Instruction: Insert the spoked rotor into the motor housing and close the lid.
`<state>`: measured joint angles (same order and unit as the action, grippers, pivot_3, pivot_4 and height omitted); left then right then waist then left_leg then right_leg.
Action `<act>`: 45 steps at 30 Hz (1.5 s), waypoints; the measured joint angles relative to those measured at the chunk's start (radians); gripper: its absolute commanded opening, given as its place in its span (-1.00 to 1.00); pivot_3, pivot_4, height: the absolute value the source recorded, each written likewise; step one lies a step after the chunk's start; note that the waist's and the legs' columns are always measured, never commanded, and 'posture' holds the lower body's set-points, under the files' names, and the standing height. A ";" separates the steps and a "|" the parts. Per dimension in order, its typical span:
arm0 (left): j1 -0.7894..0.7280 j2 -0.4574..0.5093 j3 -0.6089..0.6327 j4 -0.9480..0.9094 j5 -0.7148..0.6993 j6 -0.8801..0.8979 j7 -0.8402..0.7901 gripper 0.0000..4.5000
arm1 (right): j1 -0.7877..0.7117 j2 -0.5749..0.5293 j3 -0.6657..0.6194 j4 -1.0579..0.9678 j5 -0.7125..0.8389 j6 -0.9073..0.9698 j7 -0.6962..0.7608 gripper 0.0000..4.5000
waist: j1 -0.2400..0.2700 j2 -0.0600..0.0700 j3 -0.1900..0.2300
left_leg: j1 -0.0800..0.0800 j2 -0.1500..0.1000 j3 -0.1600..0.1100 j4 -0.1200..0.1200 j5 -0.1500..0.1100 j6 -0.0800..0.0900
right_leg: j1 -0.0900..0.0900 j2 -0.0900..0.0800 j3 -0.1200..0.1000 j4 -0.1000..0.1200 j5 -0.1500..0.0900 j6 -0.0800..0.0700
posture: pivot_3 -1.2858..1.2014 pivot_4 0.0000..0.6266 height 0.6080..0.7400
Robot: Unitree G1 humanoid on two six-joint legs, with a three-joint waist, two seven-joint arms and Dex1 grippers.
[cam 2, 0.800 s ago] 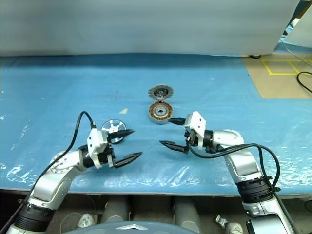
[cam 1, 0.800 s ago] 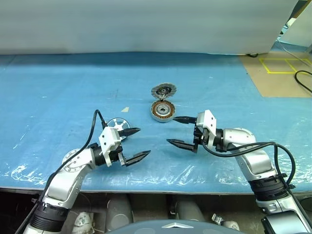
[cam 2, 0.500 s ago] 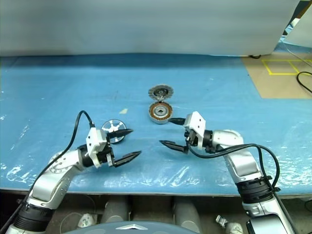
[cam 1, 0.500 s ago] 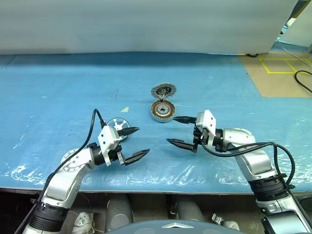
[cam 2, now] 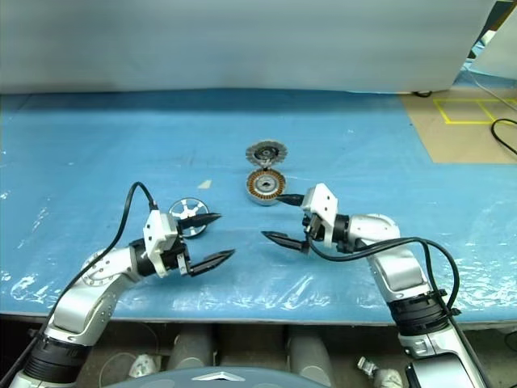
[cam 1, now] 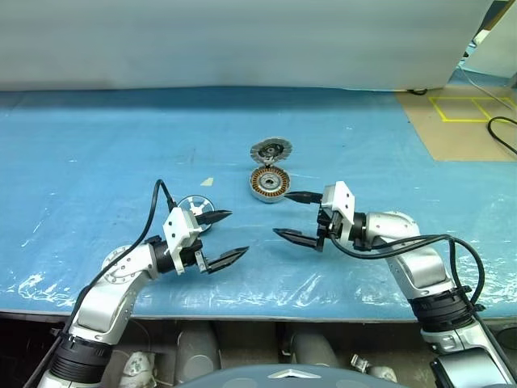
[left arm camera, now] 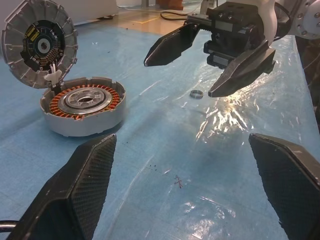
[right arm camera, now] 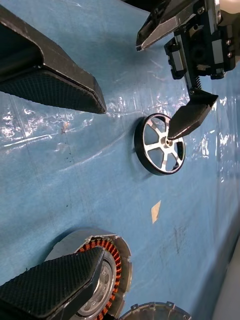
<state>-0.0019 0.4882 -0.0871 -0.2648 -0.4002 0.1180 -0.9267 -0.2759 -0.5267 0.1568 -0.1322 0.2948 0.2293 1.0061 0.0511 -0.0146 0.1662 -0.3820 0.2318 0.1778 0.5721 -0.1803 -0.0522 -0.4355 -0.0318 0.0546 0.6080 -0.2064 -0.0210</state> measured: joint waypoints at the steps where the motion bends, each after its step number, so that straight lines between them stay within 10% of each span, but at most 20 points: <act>1: 0.000 0.000 0.000 0.000 0.001 0.000 0.002 1.00 | -0.004 0.000 0.006 0.000 -0.004 0.000 0.000 0.99 | 0.000 0.000 0.000 | 0.000 0.000 0.000 0.000 0.000 0.000 | 0.000 0.000 0.000 0.000 0.000 0.000 | 0.03 -0.52 1.00; 45: -0.001 -0.032 -0.012 0.063 0.051 -0.062 0.003 1.00 | -0.292 0.081 0.168 0.273 -0.325 -0.030 -0.116 0.91 | -0.003 0.000 0.000 | 0.001 0.000 0.000 0.003 0.002 -0.003 | 0.001 0.000 0.000 0.003 0.000 0.000 | 0.03 -0.52 1.00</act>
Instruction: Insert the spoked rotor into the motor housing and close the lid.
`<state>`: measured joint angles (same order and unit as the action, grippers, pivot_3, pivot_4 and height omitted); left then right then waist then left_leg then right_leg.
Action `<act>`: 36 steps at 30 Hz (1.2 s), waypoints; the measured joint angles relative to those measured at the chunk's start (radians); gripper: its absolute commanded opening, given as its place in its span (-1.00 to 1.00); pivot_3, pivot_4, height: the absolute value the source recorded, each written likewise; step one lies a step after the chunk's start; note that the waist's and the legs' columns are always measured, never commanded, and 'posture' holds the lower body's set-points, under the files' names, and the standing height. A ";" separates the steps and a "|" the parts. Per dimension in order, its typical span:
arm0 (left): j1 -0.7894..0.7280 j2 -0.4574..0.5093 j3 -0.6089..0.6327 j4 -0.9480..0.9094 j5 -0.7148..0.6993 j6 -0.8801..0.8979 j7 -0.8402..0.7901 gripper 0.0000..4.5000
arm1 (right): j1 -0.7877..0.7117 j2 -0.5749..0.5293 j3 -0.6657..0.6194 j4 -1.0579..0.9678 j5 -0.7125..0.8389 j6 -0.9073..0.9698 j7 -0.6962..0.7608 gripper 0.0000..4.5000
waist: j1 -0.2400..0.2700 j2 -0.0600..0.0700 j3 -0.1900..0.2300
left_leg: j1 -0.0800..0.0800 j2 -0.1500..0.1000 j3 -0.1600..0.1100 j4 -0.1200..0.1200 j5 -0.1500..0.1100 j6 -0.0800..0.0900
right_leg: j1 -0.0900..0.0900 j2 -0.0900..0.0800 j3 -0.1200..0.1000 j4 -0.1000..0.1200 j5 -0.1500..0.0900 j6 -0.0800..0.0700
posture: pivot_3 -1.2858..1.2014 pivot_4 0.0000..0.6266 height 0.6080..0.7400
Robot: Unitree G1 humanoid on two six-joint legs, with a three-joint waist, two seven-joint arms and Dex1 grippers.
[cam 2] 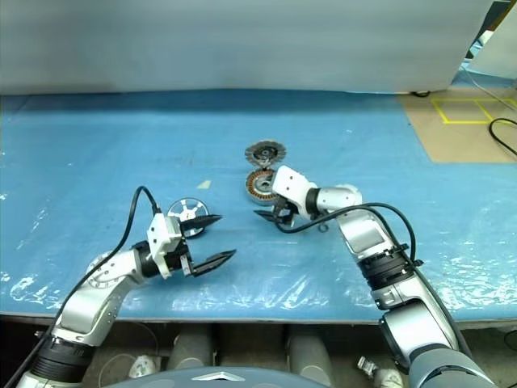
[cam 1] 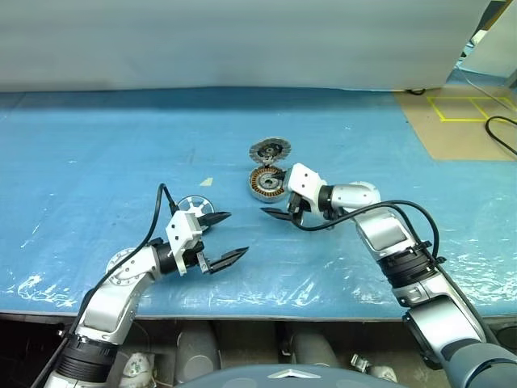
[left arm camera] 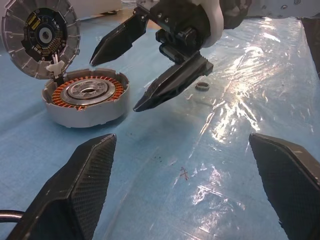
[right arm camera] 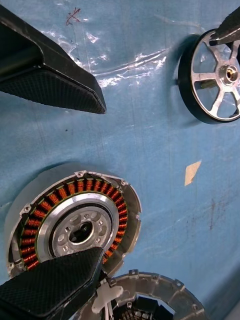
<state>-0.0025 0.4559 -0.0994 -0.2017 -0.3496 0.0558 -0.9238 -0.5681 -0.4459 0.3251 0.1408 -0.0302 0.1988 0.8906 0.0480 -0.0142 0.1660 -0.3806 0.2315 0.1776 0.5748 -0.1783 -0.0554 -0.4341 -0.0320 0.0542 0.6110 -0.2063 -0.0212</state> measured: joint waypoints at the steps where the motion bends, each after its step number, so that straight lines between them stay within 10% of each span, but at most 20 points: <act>1: 0.000 -0.003 -0.001 0.001 0.001 -0.004 0.000 1.00 | 0.000 0.001 0.006 0.006 -0.009 -0.005 0.000 0.81 | 0.000 0.000 0.000 | 0.000 0.000 0.000 0.000 0.000 0.000 | 0.000 0.000 0.000 0.000 0.000 0.000 | 0.03 -0.52 1.00; 13: -0.005 -0.006 -0.008 0.030 0.007 -0.024 0.000 1.00 | 0.000 -0.011 0.037 0.065 -0.075 -0.085 -0.012 -0.96 | 0.000 0.000 0.000 | 0.000 0.000 0.000 0.001 0.000 0.000 | 0.000 0.000 0.000 0.001 0.000 0.000 | 0.03 -0.52 1.00; 24: -0.020 -0.006 -0.010 0.039 0.015 -0.027 0.000 1.00 | 0.010 0.000 0.018 0.061 -0.047 -0.074 -0.007 -0.98 | 0.000 0.000 0.000 | 0.001 0.000 0.000 0.001 0.000 0.000 | 0.000 0.000 0.000 0.003 0.000 0.000 | 0.03 -0.52 1.00; 36: -0.026 -0.006 -0.012 0.040 0.017 -0.026 0.000 1.00 | 0.156 -0.162 0.036 -0.240 0.154 0.110 0.338 -0.98 | 0.004 0.000 0.000 | 0.001 0.001 0.000 0.001 -0.002 0.003 | 0.001 0.000 0.000 0.003 -0.001 -0.001 | 0.03 -0.52 1.00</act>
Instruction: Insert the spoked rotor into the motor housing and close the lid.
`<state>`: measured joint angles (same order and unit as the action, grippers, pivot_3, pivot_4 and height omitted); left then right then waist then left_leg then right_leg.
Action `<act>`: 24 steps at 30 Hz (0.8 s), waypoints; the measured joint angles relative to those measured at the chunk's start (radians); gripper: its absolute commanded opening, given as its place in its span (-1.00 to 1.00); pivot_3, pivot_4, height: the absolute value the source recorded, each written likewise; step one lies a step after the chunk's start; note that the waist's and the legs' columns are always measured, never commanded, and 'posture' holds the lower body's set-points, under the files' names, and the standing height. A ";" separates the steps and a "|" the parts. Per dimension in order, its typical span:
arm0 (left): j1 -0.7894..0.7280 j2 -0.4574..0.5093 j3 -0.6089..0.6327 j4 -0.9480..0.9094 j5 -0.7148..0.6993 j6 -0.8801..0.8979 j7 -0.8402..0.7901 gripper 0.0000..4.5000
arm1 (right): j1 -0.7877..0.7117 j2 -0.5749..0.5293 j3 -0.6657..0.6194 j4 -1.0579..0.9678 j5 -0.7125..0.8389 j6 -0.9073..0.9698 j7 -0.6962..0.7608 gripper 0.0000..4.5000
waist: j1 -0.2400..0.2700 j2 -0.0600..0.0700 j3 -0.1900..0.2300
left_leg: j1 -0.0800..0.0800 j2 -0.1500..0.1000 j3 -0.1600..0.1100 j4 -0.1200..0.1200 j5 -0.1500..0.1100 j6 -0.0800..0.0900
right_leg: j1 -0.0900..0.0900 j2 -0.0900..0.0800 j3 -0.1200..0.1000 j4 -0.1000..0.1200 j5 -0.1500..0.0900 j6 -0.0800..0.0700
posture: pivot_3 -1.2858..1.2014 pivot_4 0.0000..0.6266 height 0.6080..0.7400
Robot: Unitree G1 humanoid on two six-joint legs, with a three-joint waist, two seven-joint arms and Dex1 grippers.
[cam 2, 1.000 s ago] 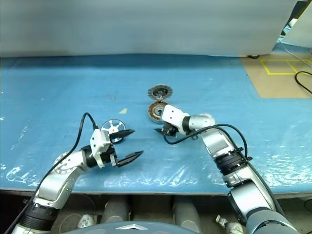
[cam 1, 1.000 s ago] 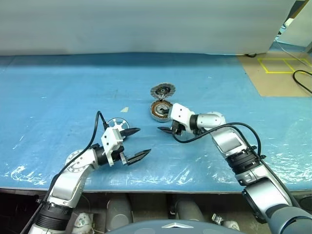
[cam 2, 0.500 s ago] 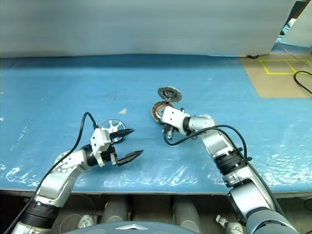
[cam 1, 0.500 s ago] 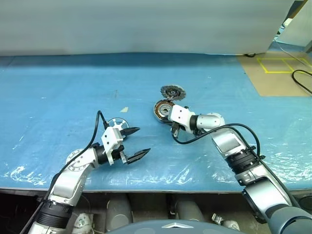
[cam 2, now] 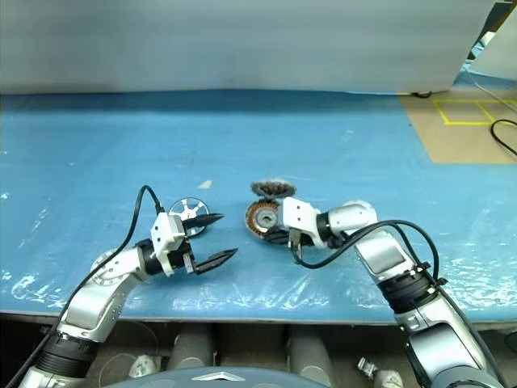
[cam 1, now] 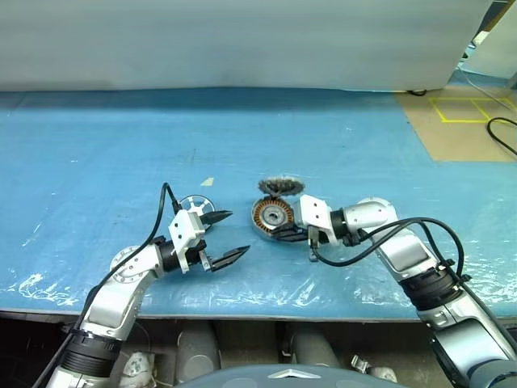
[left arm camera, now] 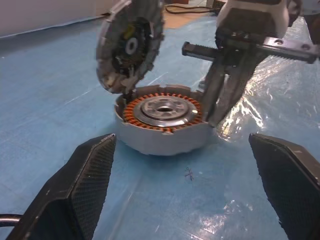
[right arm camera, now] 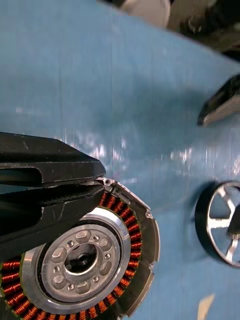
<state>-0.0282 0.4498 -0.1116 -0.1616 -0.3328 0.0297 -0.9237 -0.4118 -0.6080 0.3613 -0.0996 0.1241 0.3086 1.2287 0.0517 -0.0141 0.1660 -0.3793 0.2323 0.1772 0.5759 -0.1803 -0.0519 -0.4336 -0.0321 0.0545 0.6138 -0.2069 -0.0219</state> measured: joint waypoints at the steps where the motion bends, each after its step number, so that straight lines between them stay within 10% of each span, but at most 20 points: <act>1: 0.000 0.000 0.000 0.000 0.000 0.000 0.000 1.00 | 0.005 -0.009 0.005 -0.011 0.002 0.014 0.009 -0.98 | -0.001 0.000 0.000 | 0.000 0.000 0.000 0.000 0.000 0.000 | 0.000 0.000 0.000 0.000 0.000 0.000 | 0.03 -0.52 1.00; 10: -0.003 -0.002 -0.002 0.002 0.000 0.000 0.000 1.00 | 0.016 0.007 0.005 -0.021 -0.007 0.020 -0.031 -0.98 | -0.003 0.000 0.000 | 0.001 -0.003 0.000 0.000 0.000 0.000 | 0.001 -0.004 0.000 0.001 0.000 0.000 | 0.03 -0.52 1.00; 17: -0.005 -0.002 -0.004 0.002 0.001 0.001 0.000 1.00 | 0.016 0.047 0.003 0.006 -0.001 0.000 -0.060 0.04 | -0.002 0.000 0.000 | 0.000 -0.004 0.000 0.000 0.000 0.000 | 0.001 -0.005 0.000 0.001 0.000 0.000 | 0.03 -0.52 1.00; 24: -0.005 -0.002 -0.006 0.002 0.002 0.005 0.002 1.00 | 0.015 0.068 -0.043 0.010 0.041 -0.018 -0.079 0.04 | -0.001 0.000 0.000 | 0.000 -0.005 -0.001 0.000 0.000 0.000 | 0.001 -0.006 0.000 0.001 0.000 0.000 | 0.03 -0.52 1.00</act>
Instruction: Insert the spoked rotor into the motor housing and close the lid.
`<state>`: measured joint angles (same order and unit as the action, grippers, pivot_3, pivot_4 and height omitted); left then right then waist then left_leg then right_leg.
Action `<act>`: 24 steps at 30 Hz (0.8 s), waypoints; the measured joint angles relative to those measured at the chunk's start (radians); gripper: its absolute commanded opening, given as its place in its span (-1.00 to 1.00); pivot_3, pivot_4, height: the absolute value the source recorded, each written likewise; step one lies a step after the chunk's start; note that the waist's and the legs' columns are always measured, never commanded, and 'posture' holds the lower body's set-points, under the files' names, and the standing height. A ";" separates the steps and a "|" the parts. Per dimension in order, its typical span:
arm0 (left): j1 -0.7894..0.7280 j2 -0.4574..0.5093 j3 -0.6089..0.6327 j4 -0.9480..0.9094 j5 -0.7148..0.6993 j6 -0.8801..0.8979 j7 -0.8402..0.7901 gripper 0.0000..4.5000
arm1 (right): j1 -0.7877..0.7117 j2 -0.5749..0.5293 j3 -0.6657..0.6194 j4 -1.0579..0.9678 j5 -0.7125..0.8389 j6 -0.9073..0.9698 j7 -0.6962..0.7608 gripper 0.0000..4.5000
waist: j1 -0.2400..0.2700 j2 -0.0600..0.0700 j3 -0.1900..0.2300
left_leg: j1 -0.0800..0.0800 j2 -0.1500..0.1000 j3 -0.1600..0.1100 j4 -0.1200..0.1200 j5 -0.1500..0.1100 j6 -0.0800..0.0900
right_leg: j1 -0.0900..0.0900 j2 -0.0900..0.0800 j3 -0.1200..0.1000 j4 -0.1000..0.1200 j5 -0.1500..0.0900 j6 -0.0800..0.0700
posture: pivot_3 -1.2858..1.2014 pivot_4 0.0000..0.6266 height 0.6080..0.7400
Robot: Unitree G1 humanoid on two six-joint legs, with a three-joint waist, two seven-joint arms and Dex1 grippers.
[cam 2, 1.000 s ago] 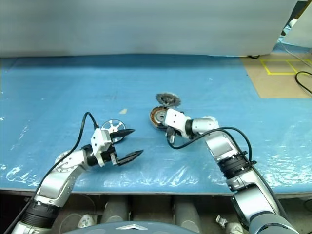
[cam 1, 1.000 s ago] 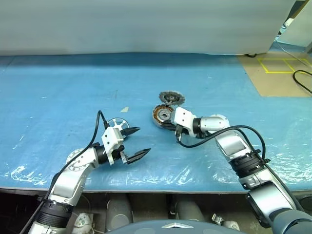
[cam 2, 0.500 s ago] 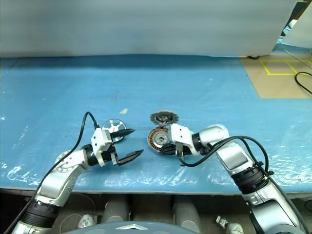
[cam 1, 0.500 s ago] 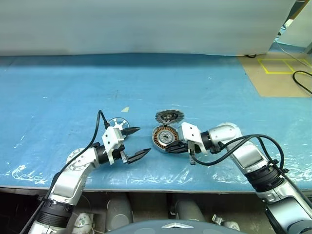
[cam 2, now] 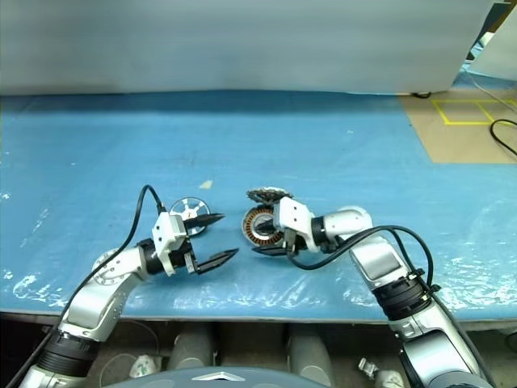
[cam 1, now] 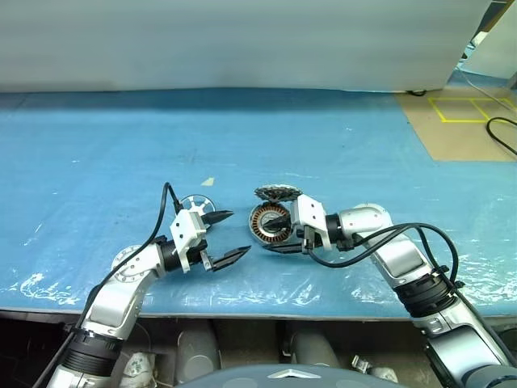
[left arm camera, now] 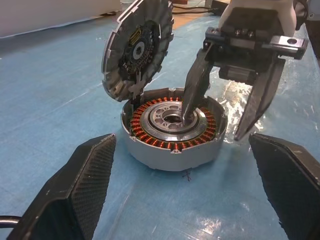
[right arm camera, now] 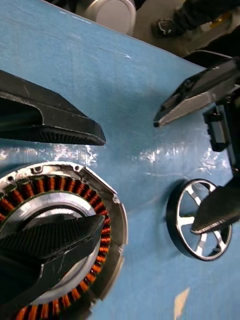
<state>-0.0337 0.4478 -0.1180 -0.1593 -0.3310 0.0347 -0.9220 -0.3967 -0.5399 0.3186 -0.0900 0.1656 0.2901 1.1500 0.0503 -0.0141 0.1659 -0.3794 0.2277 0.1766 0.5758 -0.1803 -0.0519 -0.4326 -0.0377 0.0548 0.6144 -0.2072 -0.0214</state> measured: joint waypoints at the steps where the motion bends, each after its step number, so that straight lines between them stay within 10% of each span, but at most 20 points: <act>1: 0.000 0.000 -0.001 0.000 0.000 0.001 0.000 1.00 | 0.000 -0.001 -0.003 0.000 0.003 0.000 0.000 0.04 | 0.000 0.000 0.000 | 0.000 0.000 0.000 0.000 0.000 0.000 | 0.000 0.000 0.000 0.000 0.000 0.000 | 0.03 -0.52 1.00; 24: -0.096 -0.103 -0.106 0.119 0.000 -0.012 -0.084 1.00 | 0.340 -0.158 -0.390 -0.188 0.159 0.136 -0.199 0.04 | 0.019 0.001 -0.001 | 0.000 -0.003 0.000 -0.004 0.000 0.000 | 0.000 -0.002 0.001 -0.005 -0.001 0.002 | 0.03 -0.52 1.00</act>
<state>-0.1296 0.3451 -0.2243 -0.0401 -0.3307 0.0230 -1.0062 -0.0563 -0.6981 -0.0715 -0.2779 0.3247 0.4265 0.9506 0.0695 -0.0129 0.1653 -0.3797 0.2251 0.1762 0.5718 -0.1803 -0.0518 -0.4321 -0.0397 0.0556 0.6095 -0.2085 -0.0191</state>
